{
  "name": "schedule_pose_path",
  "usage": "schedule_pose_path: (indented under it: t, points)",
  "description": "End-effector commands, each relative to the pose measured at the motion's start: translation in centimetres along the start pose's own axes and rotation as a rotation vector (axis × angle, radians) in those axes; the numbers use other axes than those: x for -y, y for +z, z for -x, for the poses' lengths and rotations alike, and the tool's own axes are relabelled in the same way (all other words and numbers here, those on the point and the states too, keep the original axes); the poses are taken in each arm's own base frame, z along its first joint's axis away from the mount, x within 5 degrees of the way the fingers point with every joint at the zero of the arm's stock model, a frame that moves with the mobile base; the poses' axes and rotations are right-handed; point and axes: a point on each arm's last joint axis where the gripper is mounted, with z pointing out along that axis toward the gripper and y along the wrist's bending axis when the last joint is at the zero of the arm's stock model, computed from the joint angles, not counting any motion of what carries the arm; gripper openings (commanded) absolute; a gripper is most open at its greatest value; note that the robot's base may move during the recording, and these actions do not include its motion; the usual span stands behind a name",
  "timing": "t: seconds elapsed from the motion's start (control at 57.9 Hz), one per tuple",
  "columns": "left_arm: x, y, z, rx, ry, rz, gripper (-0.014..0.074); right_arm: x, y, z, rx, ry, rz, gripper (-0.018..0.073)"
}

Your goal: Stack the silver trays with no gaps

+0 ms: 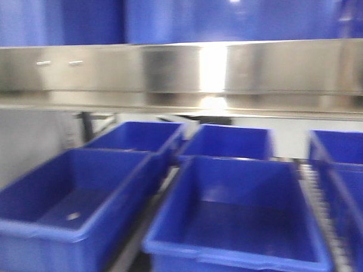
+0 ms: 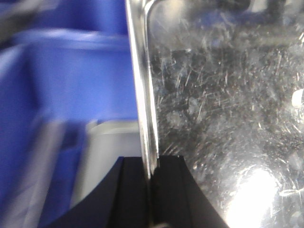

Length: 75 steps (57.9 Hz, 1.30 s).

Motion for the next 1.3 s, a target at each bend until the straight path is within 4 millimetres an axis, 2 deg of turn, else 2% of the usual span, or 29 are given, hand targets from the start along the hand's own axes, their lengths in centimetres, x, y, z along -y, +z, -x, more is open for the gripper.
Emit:
schedule_pose_path:
  t: [0.0, 1.279]
  points:
    - [0.38, -0.94, 0.98, 0.069, 0.016, -0.019, -0.0017, -0.55, -0.53, 0.76, 0.056, -0.017, 0.019, -0.0081]
    - [0.38, -0.94, 0.98, 0.069, 0.016, -0.019, -0.0017, -0.55, -0.53, 0.80, 0.060, -0.017, 0.019, -0.0081]
